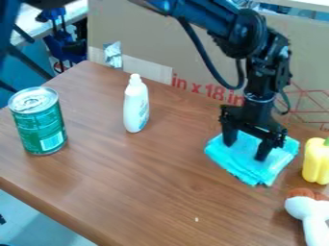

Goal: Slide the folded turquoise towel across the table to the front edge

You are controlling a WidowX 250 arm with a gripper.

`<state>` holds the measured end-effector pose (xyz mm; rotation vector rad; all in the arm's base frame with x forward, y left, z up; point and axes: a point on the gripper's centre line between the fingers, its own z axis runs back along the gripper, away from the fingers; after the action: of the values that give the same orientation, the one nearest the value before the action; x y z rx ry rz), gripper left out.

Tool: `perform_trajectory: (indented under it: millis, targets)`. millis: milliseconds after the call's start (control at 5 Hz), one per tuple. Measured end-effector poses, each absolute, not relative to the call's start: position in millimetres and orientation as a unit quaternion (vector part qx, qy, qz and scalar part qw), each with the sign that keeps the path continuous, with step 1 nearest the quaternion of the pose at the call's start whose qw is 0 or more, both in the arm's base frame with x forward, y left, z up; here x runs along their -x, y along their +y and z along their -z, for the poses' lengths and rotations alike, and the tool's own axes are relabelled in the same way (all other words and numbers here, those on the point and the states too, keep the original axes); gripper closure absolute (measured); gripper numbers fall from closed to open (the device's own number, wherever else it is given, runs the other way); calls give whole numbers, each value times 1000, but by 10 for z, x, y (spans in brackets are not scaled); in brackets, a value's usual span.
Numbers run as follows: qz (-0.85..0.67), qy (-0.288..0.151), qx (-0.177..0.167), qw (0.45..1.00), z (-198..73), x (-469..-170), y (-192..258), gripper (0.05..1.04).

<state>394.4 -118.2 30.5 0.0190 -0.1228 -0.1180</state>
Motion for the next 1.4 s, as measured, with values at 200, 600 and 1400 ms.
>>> perform_trajectory:
  millis: [200, 600, 1400]
  targets:
    - [15, -22, -12, 1000, -160, -3590, -1109, 83]
    - [-9, 82, -45, 996, -116, -3340, -1037, 83]
    - [42, 73, -67, 994, -226, -2655, -1048, 83]
